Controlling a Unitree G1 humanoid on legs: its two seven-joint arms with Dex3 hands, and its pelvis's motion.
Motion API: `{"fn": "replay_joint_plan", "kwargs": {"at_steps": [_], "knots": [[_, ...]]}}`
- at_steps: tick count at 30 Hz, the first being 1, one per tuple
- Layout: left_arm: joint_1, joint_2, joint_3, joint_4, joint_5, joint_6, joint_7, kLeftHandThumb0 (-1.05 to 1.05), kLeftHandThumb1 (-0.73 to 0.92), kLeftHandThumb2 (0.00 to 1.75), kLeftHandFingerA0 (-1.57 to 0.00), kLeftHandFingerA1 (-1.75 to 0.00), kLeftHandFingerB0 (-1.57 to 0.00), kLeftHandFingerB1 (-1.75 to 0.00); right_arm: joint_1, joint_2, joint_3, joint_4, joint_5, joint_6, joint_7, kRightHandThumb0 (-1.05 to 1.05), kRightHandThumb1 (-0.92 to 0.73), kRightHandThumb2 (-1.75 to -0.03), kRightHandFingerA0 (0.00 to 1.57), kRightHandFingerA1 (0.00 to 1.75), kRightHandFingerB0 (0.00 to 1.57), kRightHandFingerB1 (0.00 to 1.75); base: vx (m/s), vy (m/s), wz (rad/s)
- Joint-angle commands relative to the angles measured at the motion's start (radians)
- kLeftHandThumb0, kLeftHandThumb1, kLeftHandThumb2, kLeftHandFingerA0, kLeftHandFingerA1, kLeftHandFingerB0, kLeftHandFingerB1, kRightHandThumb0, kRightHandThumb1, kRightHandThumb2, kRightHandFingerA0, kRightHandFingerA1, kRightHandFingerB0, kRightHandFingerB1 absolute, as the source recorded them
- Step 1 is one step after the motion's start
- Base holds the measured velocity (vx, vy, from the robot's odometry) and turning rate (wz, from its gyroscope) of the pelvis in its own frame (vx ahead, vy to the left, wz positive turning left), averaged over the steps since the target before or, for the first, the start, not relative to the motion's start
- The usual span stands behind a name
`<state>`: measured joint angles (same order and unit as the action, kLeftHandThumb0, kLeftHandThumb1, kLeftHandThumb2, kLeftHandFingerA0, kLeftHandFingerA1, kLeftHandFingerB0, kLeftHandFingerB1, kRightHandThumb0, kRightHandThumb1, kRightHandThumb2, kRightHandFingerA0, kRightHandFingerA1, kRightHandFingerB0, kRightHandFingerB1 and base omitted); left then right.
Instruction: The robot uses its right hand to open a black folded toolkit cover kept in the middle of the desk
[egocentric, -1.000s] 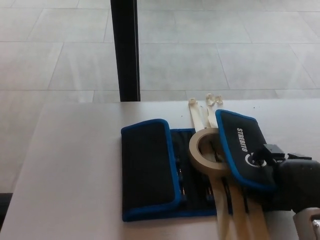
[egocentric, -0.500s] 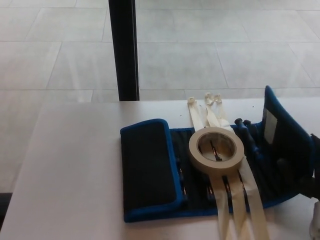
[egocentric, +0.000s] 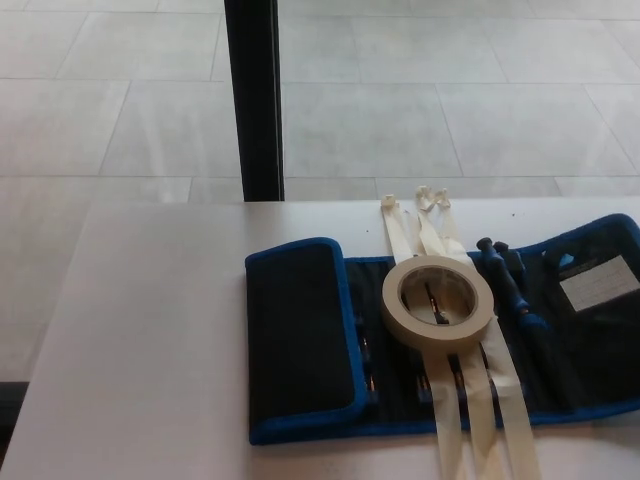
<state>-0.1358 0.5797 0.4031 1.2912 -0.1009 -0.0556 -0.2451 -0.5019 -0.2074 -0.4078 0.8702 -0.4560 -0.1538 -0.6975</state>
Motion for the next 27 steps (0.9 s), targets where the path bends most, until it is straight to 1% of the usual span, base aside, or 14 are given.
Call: {"fn": "replay_joint_plan", "kwargs": {"at_steps": [1, 2, 5, 9, 12, 13, 14, 16, 17, 22, 23, 25, 26, 27], "knots": [[0.028, 0.016, 0.0, 0.011, -0.006, -0.005, 0.015, -0.99, 0.83, 0.86, -0.29, -0.57, -0.27, -0.41, -0.154, -0.161, -0.597, 0.117, 0.671, 0.164, -0.091, -0.33, -0.8, -0.92, 0.0, 1.06, 0.0, 0.67, 0.0, 0.0, 0.0], [0.029, 0.017, 0.0, 0.01, -0.007, -0.004, 0.012, -1.02, 0.82, 0.87, -0.29, -0.59, -0.26, -0.42, -0.148, -0.164, -0.628, 0.105, 0.708, 0.162, -0.044, -0.35, -0.81, -1.01, 0.11, 0.89, 0.0, 0.06, 0.0, 0.0, 0.0], [0.032, 0.015, 0.003, 0.008, -0.01, -0.009, 0.01, -0.94, 0.92, 0.75, -0.28, -0.55, -0.3, -0.38, -0.125, -0.176, -0.653, 0.082, 0.691, 0.154, -0.058, -0.35, -0.8, -0.92, 0.0, 1.26, 0.0, 0.21, 0.0, 0.0, 0.0], [0.028, 0.016, -0.002, 0.011, -0.005, -0.005, 0.006, -0.96, 0.92, 0.75, -0.26, -0.55, -0.29, -0.39, -0.114, -0.213, -0.659, 0.08, 0.674, 0.179, 0.035, -0.59, -0.9, -0.93, 0.0, 0.09, 0.03, 0.24, 0.0, 0.0, 0.0], [0.031, 0.017, -0.01, 0.011, 0.003, -0.005, 0.007, -0.98, 0.92, 0.75, -0.27, -0.55, -0.27, -0.37, -0.128, -0.261, -0.658, 0.087, 0.647, 0.196, 0.067, -0.56, -0.92, -0.71, 0.0, 0.39, 0.0, 0.37, 0.0, 0.0, 0.0], [0.03, 0.015, -0.006, 0.011, -0.001, -0.003, 0.011, -0.92, 0.73, 1.18, -0.24, -0.59, -0.23, -0.48, -0.137, -0.28, -0.668, 0.077, 0.646, 0.201, 0.058, -0.52, -0.86, -0.68, 0.0, 0.94, 0.02, 0.52, 0.0, 0.0, 0.0], [0.029, 0.016, -0.008, 0.012, 0.001, -0.004, 0.012, -0.92, 0.74, 1.18, -0.22, -0.58, -0.25, -0.48, -0.133, -0.293, -0.675, 0.043, 0.644, 0.221, 0.067, -0.47, -0.77, -0.64, 0.42, 1.44, 0.09, 0.58, 0.0, 0.0, 0.0], [0.027, 0.018, 0.007, 0.012, -0.014, 0.001, 0.001, -0.9, 0.73, 1.17, -0.24, -0.59, -0.24, -0.48, -0.132, -0.385, -0.705, 0.041, 0.658, 0.268, 0.146, -0.48, -0.66, -0.6, 0.18, 0.88, 0.21, 0.61, 0.0, 0.0, 0.0], [0.027, 0.019, 0.006, 0.011, -0.014, 0.004, -0.001, -0.95, 0.92, 0.74, -0.26, -0.56, -0.29, -0.39, -0.12, -0.406, -0.692, 0.036, 0.631, 0.276, 0.152, -0.53, -0.51, -0.88, 0.15, 0.72, 0.24, 0.66, 0.0, 0.0, 0.0], [0.027, 0.021, -0.006, 0.014, 0.001, -0.004, 0.012, -1.02, 0.82, 0.87, -0.29, -0.58, -0.27, -0.41, -0.014, -0.458, -0.729, 0.074, 0.632, 0.254, 0.236, -0.58, -0.74, -0.61, 0.09, 0.8, 0.15, 0.54, 0.0, 0.0, 0.0], [0.028, 0.019, -0.005, 0.012, -0.001, -0.006, 0.014, -1.03, 0.81, 0.85, -0.29, -0.58, -0.28, -0.41, 0.031, -0.46, -0.737, 0.097, 0.617, 0.259, 0.215, -0.64, -0.63, -0.93, 0.0, 0.64, 0.02, 0.48, 0.0, 0.0, 0.0], [0.028, 0.017, 0.004, 0.013, -0.01, -0.005, 0.013, -0.97, 0.92, 0.72, -0.27, -0.56, -0.31, -0.39, 0.061, -0.456, -0.778, 0.16, 0.653, 0.234, 0.232, -0.62, -0.81, -0.67, 0.0, 0.41, 0.0, 0.33, 0.0, 0.0, 0.0], [0.03, 0.019, -0.008, 0.013, 0.003, -0.013, 0.013, -0.98, 0.92, 0.74, -0.27, -0.55, -0.3, -0.39, 0.067, -0.452, -0.806, 0.179, 0.675, 0.247, 0.218, -0.6, -0.78, -0.7, 0.0, 0.57, 0.0, 0.4, 0.0, 0.0, 0.0], [0.034, 0.021, -0.024, 0.01, 0.019, -0.019, 0.015, -1.01, 0.92, 0.82, -0.25, -0.56, -0.29, -0.4, 0.088, -0.413, -0.844, 0.2, 0.7, 0.21, 0.168, -0.57, -0.71, -0.66, 0.0, 0.8, 0.05, 0.84, 0.0, 0.0, 0.0]]}}
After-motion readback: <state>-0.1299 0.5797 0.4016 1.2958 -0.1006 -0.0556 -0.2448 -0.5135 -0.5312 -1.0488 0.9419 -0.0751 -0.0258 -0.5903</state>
